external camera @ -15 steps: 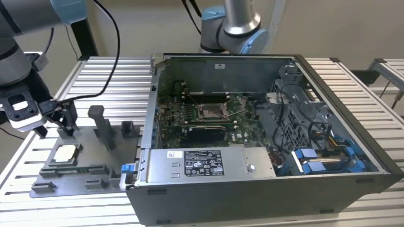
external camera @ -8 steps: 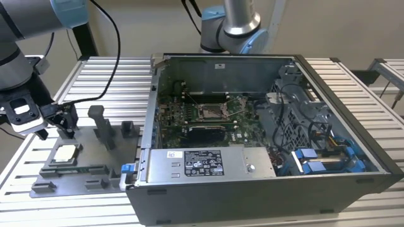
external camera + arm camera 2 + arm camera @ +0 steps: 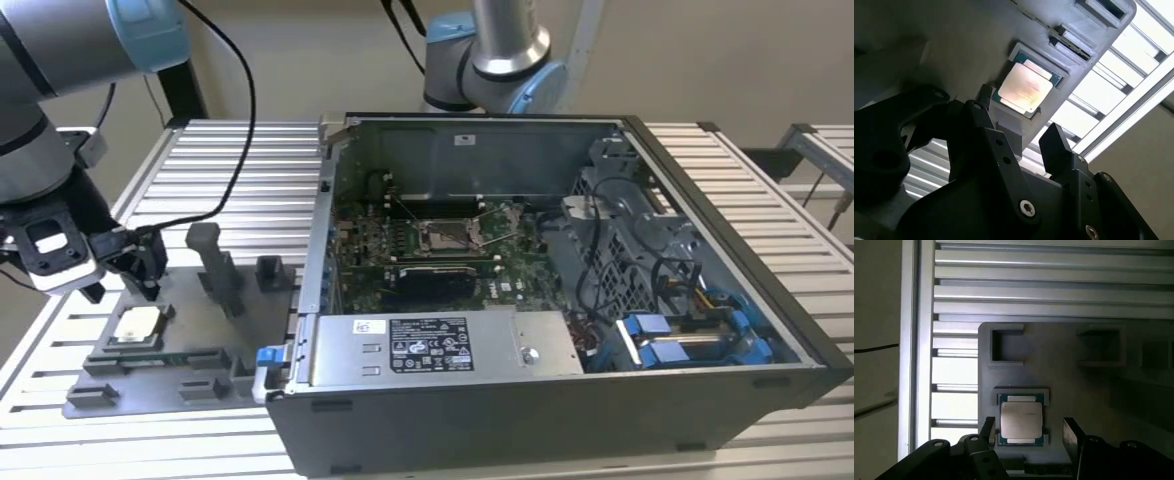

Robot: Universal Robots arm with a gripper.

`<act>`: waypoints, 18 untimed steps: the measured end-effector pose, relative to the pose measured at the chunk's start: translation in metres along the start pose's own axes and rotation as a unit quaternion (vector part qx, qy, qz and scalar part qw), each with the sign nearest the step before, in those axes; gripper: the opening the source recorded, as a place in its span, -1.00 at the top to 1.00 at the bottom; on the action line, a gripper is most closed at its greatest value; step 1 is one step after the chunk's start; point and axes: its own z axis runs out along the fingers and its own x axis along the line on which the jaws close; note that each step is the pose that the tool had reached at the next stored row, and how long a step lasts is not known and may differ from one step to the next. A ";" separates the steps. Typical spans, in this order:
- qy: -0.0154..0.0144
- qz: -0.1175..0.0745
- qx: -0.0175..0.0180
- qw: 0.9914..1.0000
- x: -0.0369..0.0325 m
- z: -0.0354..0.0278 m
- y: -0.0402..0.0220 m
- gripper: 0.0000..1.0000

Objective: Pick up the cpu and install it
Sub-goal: 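Pick up the cpu and move it towards the insertion slot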

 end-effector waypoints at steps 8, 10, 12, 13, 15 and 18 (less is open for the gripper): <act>0.002 0.000 0.000 1.000 0.0004 0.0082 -0.0017 -1.00; 0.003 0.000 0.000 1.000 0.0005 0.0104 -0.0018 -1.00; 0.004 0.000 0.000 1.000 0.0007 0.0127 -0.0020 -1.00; 0.004 0.000 0.000 1.000 0.0008 0.0142 -0.0021 -1.00; 0.004 0.000 0.000 1.000 0.0012 0.0171 -0.0023 -1.00; 0.004 0.000 0.000 1.000 0.0020 0.0211 -0.0025 -1.00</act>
